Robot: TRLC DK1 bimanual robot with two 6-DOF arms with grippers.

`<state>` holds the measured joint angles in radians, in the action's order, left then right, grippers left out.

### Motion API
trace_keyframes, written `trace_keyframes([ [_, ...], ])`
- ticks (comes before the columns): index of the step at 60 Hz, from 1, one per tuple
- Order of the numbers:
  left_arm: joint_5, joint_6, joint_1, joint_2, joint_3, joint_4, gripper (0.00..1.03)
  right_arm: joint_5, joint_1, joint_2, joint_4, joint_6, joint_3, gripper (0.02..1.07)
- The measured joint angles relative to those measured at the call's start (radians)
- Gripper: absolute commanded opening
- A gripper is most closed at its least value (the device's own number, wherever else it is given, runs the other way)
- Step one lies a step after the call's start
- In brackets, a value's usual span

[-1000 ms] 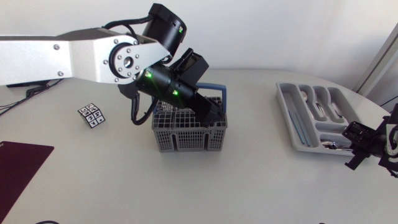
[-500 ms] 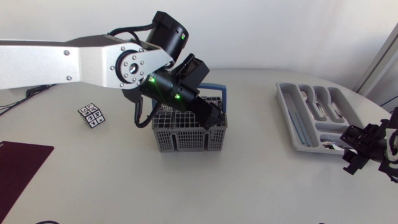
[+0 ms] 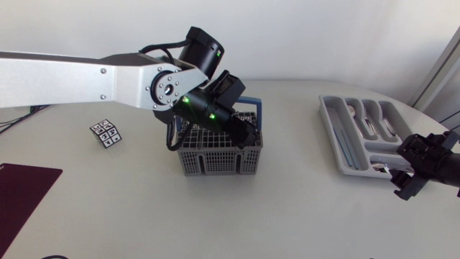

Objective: Transfer all utensils from the basket to the drawer tray.

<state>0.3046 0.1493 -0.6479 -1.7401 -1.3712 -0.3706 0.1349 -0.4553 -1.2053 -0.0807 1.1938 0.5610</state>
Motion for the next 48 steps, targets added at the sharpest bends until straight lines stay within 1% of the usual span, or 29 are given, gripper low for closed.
trace_keyframes([
  [5,-0.001,0.000,0.000,-0.015,0.000,0.025,0.58,0.000,0.026,0.023,-0.016,-0.025,0.000,0.88],
  [11,-0.020,0.000,0.000,-0.029,0.000,0.058,0.47,-0.001,0.049,0.041,-0.026,-0.044,-0.008,0.88],
  [17,-0.027,0.001,0.003,-0.037,0.000,0.086,0.38,0.000,0.071,0.057,-0.029,-0.054,-0.017,0.88],
  [29,-0.052,0.007,0.006,-0.053,0.000,0.142,0.36,0.000,0.097,0.077,-0.029,-0.069,-0.033,0.88],
  [35,-0.052,0.010,0.006,-0.062,0.000,0.153,0.29,-0.001,0.107,0.078,-0.030,-0.069,-0.040,0.88],
  [48,-0.053,0.038,0.006,-0.077,0.017,0.161,0.28,0.000,0.118,0.078,-0.032,-0.073,-0.048,0.88],
])
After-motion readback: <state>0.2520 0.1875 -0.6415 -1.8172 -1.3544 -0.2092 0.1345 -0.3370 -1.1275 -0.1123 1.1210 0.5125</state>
